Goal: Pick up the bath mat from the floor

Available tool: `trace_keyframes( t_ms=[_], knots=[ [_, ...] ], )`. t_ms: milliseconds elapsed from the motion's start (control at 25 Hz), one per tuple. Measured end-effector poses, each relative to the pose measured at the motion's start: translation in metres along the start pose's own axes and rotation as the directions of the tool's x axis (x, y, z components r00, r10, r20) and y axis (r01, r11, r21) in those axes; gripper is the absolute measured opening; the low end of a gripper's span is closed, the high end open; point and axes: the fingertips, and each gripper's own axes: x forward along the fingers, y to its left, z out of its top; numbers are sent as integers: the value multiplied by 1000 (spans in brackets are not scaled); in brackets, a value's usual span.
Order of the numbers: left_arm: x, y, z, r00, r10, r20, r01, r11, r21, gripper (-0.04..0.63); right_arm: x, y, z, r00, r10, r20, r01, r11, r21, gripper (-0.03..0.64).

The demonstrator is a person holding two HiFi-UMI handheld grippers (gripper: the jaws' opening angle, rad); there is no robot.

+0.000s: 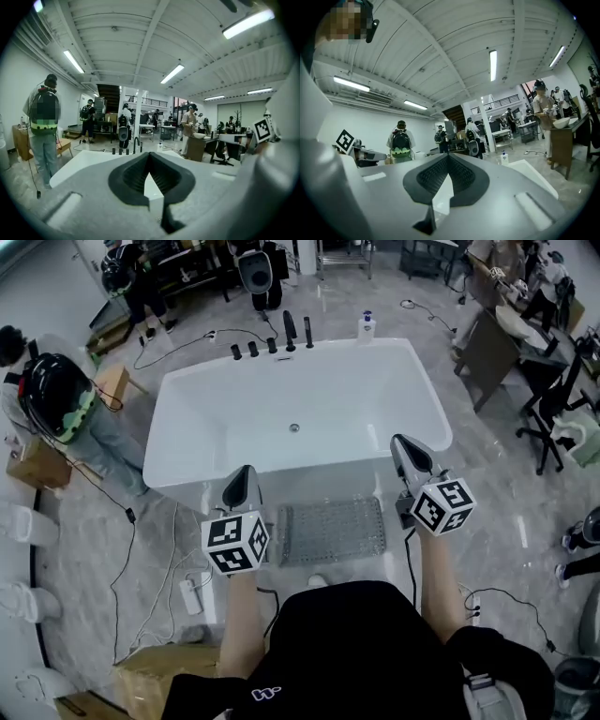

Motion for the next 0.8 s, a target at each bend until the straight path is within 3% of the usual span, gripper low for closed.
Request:
trace_keyframes(
  t_ms=[320, 800],
  knots=[
    [12, -11, -25, 997, -49, -66, 46, 998, -41, -2, -11, -9, -18, 996, -55, -70, 55, 998, 3, 6],
    [24, -21, -79, 978, -21, -208, 5, 997, -76, -2, -24, -43, -40, 987, -44, -158, 49, 998, 30, 6]
  ],
)
